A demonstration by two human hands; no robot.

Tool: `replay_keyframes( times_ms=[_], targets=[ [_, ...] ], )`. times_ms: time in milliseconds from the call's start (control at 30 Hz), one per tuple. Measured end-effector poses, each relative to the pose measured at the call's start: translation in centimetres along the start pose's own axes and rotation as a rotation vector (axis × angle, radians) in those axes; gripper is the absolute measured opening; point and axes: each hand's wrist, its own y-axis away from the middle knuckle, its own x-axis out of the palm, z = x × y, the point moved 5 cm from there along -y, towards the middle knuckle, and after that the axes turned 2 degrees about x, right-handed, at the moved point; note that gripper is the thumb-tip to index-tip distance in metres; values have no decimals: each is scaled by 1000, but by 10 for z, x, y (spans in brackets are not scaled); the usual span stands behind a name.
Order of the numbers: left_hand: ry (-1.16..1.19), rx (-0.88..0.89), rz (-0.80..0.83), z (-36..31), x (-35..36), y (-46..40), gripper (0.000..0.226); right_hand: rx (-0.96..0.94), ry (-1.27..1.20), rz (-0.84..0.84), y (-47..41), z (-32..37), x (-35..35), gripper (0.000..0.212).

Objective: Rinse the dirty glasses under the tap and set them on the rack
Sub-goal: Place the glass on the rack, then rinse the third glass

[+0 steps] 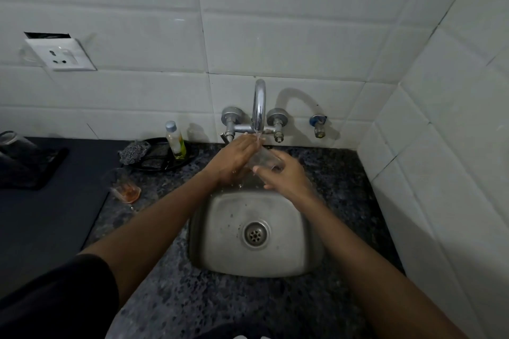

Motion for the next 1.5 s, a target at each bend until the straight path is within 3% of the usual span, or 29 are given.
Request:
replay_keyframes(
  times_ms=[67,100,200,267,333,400,467,533,633,700,767,867,933,1000,1067,1133,1200,1333,1367,1500],
  targets=[
    [-10,-25,22,1,-5,-6,60,-219,256,-13,0,3,3,69],
    [-18,-40,28,2,-7,-7,57,-210,267,-16,-1,1,4,74],
    [-47,-77,39,5,-9,-8,53,176,-159,42,-2,-9,9,64],
    [-53,-87,21,3,-10,-9,53,297,-344,70,-1,-8,13,49],
    [-30,-96,11,1,-11,-11,53,192,-267,-35,2,-1,7,45],
    [-32,-118,17,1,-11,-13,54,-56,24,-140,3,7,-2,51],
    [-40,-133,31,2,-11,-14,54,-187,142,-125,4,9,0,57],
    [-34,-131,33,1,-11,-13,52,-82,43,-97,1,5,1,51],
    [-49,-98,13,-5,-13,-11,53,266,-269,21,0,-5,4,46],
    [-70,-86,-5,-9,-11,-10,53,328,-331,63,2,-4,6,46],
    [-84,-115,-6,-10,-9,-10,58,243,-220,0,1,-2,4,44],
    [-63,-186,1,-7,-11,-13,55,-34,85,-123,-1,9,2,56],
    [-43,-176,9,-6,-14,-16,51,-84,68,-129,1,12,4,57],
    [-61,-157,19,-5,-16,-17,49,46,-119,-84,1,8,5,51],
    [-88,-155,26,-6,-15,-17,50,291,-395,33,1,2,9,49],
    [-103,-170,26,-7,-12,-13,51,402,-458,104,1,2,10,48],
    [-91,-175,14,-8,-10,-10,49,341,-331,59,1,4,8,45],
    [-40,-130,30,-10,-14,-16,48,-20,79,-99,0,6,4,59],
    [-37,-121,45,-9,-16,-17,49,-15,43,-78,1,4,5,60],
    [-67,-148,69,-4,-15,-15,60,309,-381,86,7,3,11,47]
  ],
)
